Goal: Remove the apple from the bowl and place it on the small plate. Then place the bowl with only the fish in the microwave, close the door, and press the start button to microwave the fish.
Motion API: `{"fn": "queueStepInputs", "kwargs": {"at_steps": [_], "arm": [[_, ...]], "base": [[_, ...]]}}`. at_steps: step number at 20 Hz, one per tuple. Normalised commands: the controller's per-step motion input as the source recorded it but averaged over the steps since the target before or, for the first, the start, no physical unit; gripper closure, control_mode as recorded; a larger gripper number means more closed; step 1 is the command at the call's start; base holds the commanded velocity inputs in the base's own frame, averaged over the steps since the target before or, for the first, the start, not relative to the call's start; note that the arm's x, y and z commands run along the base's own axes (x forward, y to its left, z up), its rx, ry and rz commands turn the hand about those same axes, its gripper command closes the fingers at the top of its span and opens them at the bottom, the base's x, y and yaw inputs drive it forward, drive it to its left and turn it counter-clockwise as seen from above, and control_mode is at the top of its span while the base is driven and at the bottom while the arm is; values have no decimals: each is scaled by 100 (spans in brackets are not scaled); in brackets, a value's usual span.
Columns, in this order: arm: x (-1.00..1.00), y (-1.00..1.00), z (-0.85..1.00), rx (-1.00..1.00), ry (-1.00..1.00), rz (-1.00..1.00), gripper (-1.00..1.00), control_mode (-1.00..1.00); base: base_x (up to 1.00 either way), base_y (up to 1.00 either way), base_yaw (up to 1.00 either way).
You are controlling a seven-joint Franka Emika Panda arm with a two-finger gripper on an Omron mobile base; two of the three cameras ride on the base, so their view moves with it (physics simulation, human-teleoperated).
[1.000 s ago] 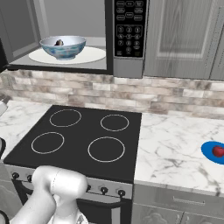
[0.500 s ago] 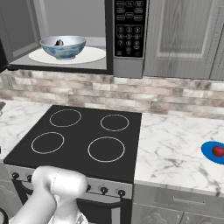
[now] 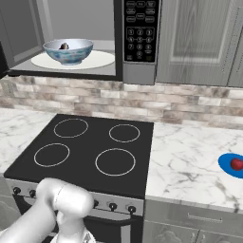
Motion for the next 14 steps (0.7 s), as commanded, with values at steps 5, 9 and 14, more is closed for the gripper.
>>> {"fn": "queueStepInputs", "kwargs": {"at_steps": [5,9,14], "arm": [[-4,66,4,0,-15,0,-100,-100],[-6,43,22,0,-10,-1,-100,-100],[-9,4,61,4,-9,-6,-100,-100]], "base": [[0,0,0],[0,0,0],[0,0,0]]}}
